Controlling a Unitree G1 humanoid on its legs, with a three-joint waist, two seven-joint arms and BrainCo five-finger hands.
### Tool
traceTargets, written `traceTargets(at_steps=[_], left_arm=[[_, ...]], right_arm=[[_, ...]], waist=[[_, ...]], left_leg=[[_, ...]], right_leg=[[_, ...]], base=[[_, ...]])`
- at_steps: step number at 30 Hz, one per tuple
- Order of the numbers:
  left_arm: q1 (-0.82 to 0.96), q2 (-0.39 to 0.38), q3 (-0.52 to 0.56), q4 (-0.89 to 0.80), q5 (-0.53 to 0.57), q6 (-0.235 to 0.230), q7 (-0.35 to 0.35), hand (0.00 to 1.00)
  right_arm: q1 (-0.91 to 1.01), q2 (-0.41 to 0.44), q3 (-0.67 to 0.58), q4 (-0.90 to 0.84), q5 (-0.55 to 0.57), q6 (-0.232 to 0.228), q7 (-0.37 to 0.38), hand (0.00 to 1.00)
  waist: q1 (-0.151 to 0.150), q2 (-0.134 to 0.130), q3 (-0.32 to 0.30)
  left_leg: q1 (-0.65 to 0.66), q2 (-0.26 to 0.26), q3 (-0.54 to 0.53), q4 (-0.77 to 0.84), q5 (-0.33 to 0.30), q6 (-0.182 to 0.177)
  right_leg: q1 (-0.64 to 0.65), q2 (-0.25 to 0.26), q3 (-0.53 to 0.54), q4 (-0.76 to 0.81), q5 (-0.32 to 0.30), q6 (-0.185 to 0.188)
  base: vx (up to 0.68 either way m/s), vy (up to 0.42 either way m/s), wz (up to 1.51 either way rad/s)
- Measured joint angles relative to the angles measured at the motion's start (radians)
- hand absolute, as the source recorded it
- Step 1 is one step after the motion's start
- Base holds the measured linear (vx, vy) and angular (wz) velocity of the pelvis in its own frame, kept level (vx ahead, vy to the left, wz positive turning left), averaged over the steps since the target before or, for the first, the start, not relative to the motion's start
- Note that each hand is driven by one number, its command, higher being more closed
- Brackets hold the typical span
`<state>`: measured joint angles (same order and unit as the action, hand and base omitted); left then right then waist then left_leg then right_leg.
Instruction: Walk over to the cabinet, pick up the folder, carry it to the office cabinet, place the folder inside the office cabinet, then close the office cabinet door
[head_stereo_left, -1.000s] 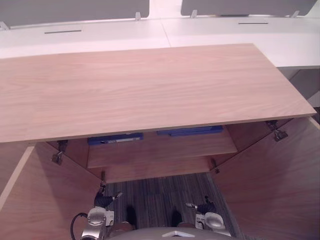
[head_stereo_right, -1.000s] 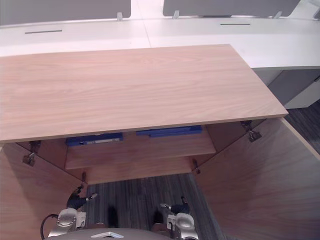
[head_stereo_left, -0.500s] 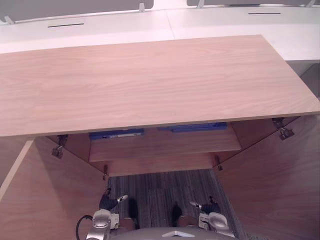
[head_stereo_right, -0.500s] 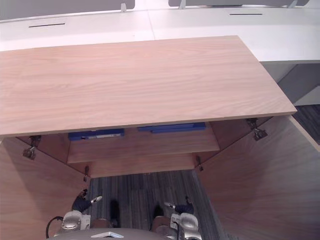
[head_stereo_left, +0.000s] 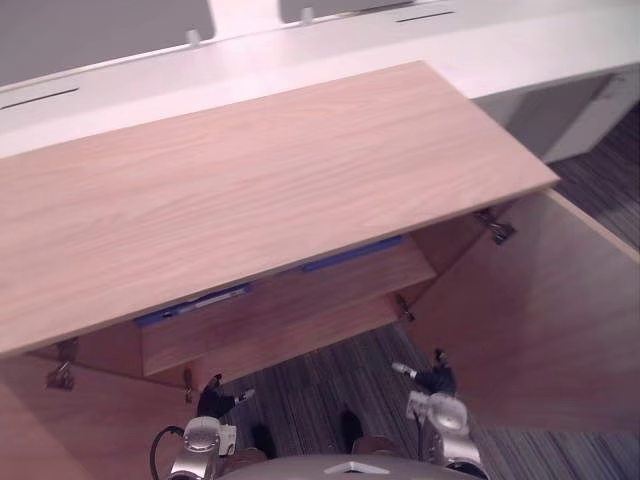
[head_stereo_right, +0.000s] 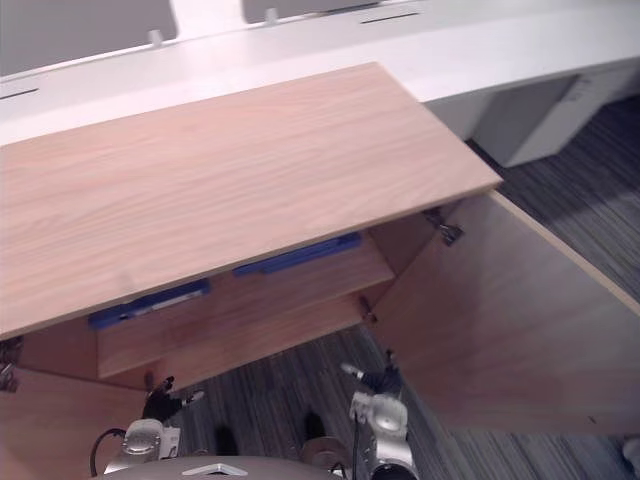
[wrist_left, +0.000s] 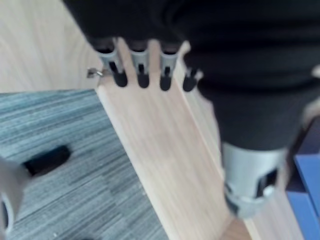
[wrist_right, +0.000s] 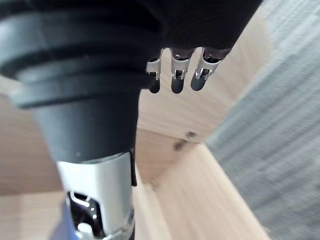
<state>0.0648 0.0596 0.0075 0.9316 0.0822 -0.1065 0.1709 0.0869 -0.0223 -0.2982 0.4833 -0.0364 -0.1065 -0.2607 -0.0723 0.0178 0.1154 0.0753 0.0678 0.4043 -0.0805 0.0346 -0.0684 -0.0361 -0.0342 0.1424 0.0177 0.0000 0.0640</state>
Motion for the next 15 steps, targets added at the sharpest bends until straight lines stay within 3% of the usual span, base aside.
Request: traceTargets(at_steps=[4,10,15], left_arm=[[-0.001,0.001,0.000,-0.009,0.000,0.000,0.004,0.00],[-0.002,0.001,0.000,-0.018,-0.002,0.000,0.005,0.00],[-0.006,-0.003,0.034,-0.020,-0.003,0.000,0.004,0.00]], right_arm=[[0.010,-0.021,-0.090,-0.119,0.000,-0.018,-0.034,0.00],[0.034,-0.027,-0.195,-0.162,0.014,-0.020,-0.066,0.00],[0.035,-0.027,-0.252,-0.162,0.080,-0.020,-0.099,0.00]], waist=[[-0.037,0.006,-0.004],[-0.069,0.022,-0.021],[-0.075,0.021,-0.033]], left_leg=[[0.026,0.000,0.066,0.000,-0.013,-0.001],[0.034,-0.008,0.149,0.000,-0.031,-0.002],[0.047,-0.009,0.176,0.000,-0.045,-0.009]], right_leg=[[-0.005,0.007,0.071,-0.013,0.022,0.007],[-0.036,0.009,0.153,-0.022,0.047,0.021],[-0.046,0.014,0.181,-0.006,0.043,0.022]], base=[[-0.06,0.015,-0.52],[-0.05,0.004,-0.44],[-0.03,-0.020,-0.16]])
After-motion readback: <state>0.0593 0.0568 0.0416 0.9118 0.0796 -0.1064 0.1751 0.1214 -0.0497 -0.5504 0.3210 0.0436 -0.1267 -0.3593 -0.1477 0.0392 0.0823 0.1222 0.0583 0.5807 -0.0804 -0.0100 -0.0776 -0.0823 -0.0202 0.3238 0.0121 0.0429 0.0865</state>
